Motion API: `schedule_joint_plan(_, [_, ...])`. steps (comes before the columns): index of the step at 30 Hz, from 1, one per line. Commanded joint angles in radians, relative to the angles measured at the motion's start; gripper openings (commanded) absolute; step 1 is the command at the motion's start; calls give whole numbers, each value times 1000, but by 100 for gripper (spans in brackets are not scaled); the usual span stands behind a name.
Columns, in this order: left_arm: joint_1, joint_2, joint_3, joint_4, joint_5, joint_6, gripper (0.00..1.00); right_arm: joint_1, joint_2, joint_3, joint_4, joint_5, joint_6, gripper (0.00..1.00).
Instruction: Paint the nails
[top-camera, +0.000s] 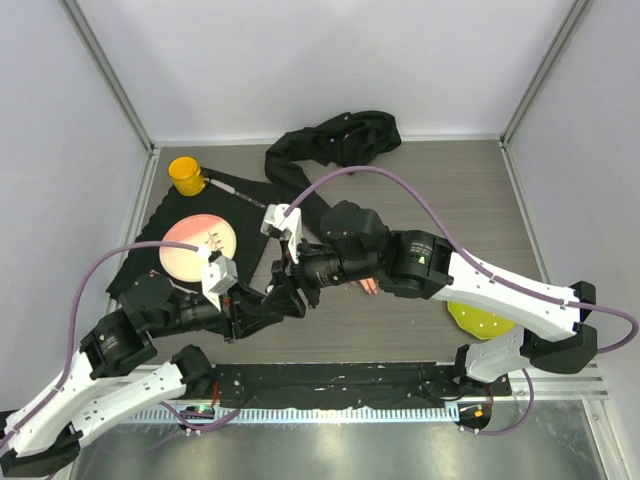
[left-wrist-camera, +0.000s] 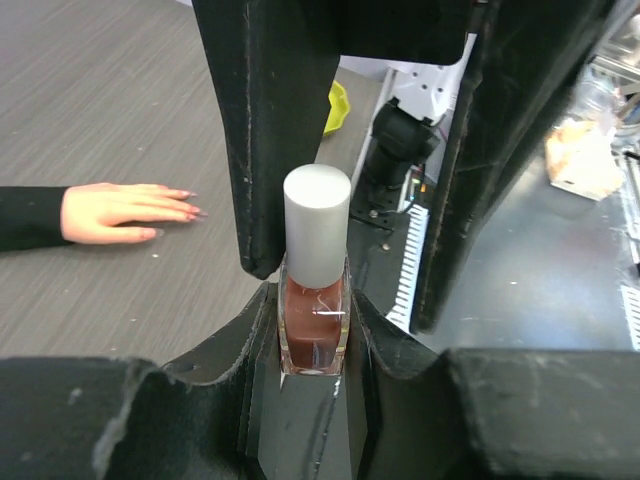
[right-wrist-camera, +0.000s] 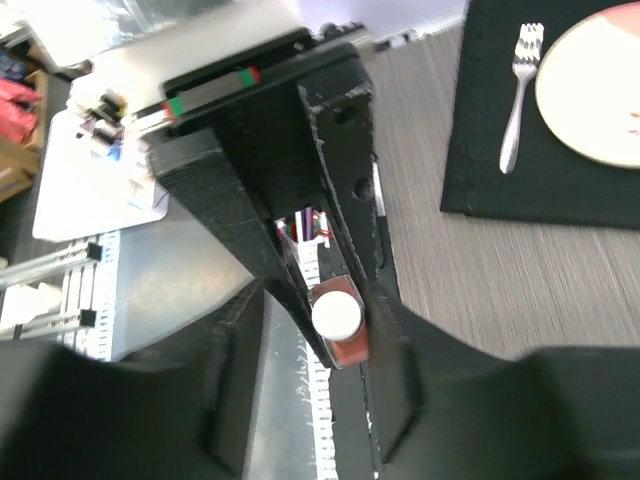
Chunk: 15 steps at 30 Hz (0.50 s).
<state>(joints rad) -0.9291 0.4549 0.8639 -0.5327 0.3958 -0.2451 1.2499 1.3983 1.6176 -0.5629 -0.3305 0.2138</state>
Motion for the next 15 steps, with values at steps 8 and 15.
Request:
schedule_joint_plan(8, [4,31,-29,53,-74,46,0,16,19,139,-176,195,90,63])
schedule_joint_plan(15, [6,50,-39,51,-74,52,0,16,82,249,-295,268,105,54])
